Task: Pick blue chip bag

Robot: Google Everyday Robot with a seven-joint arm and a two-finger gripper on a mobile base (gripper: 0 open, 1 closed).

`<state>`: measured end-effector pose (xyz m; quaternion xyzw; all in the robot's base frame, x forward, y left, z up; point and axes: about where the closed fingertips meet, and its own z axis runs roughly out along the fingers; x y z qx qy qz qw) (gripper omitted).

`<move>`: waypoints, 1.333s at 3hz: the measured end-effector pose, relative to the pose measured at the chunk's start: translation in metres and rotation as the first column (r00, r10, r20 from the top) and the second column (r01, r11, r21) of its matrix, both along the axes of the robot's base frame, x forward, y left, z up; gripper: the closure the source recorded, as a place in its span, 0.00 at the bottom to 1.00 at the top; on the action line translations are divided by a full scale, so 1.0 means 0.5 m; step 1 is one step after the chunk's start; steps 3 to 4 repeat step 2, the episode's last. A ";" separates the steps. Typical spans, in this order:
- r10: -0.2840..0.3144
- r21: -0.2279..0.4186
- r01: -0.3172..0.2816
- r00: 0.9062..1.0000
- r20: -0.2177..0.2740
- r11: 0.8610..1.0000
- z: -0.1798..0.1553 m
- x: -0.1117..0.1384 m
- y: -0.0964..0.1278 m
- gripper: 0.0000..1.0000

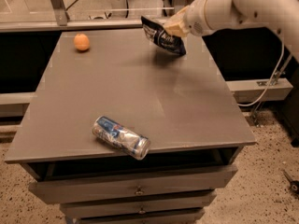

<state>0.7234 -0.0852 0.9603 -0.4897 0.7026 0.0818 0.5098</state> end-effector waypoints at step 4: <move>0.152 -0.048 -0.147 0.979 0.137 0.988 0.174 -0.117 0.056 1.00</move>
Offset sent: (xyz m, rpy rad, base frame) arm -0.0865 0.0351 0.1316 -0.0587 -0.2073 0.2111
